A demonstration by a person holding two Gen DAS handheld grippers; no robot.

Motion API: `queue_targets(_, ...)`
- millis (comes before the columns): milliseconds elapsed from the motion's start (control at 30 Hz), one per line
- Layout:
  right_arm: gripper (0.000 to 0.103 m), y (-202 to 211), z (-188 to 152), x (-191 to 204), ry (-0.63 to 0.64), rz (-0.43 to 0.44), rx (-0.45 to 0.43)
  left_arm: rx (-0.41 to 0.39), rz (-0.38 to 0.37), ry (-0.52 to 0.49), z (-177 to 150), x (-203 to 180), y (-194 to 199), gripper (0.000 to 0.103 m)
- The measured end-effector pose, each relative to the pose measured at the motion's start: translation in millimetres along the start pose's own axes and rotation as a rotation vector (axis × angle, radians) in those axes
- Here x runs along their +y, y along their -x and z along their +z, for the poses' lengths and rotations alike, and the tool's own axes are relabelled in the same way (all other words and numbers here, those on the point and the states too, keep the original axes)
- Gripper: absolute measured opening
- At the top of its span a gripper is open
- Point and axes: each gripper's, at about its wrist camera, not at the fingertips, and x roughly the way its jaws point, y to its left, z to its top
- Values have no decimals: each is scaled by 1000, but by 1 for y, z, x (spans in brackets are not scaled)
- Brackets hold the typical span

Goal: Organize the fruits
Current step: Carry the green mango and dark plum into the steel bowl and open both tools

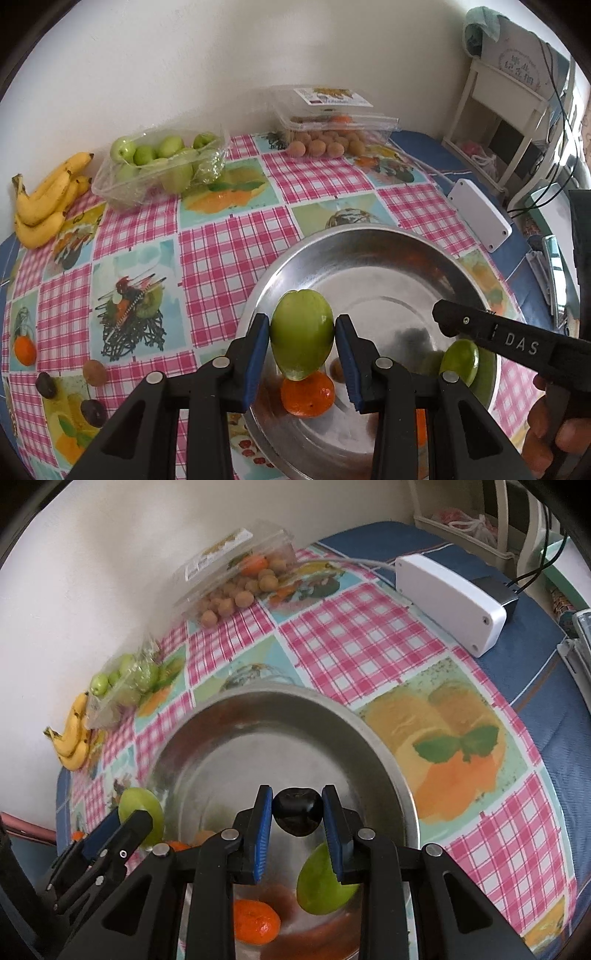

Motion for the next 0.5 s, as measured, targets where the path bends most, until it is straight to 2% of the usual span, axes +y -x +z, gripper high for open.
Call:
queue_targets(267,29,2,-1,3,8,-11,11,21,17,-11,0,-2,-2,40)
queue_targets(400,33,10,3,7,17,-10,-4,10,11,-14,2,-5,3,47)
queue_targets(500,35,18,5,10,21,-2,-12,7,9,-7,6,-4,11,48)
